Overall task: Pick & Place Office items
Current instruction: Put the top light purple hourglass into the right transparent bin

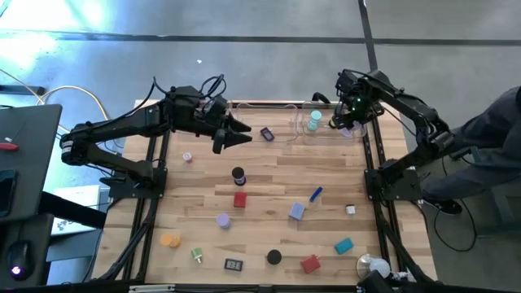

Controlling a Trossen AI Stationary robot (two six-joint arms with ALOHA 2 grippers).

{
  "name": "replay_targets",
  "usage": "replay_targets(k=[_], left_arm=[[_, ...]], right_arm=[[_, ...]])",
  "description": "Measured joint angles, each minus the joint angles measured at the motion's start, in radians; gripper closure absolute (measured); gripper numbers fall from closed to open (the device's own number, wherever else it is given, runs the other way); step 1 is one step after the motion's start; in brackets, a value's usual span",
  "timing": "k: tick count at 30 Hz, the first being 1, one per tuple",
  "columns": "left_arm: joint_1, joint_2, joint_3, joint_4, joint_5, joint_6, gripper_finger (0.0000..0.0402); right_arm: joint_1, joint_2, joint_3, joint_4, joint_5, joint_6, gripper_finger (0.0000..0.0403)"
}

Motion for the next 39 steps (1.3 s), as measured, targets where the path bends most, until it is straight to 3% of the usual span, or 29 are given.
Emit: replay_targets(k=[16, 31, 39], left_arm=[[0.001, 0.026, -0.002, -0.036, 0.023, 0.162, 0.0153], [0.062, 0.032, -0.002, -0.039, 0.189, 0.192, 0.0153], [0.07, 0.032, -0.002, -0.096, 0.203, 0.277, 0.0153]], right_arm=[[0.016, 0.0, 0.0, -0.035, -0.002, 0.213, 0.0223], [0.054, 0.0, 0.0, -0.066, -0.046, 0.417, 0.0223], [0.065, 0.0, 0.0, -0.049, -0.048, 0.546, 0.0223]])
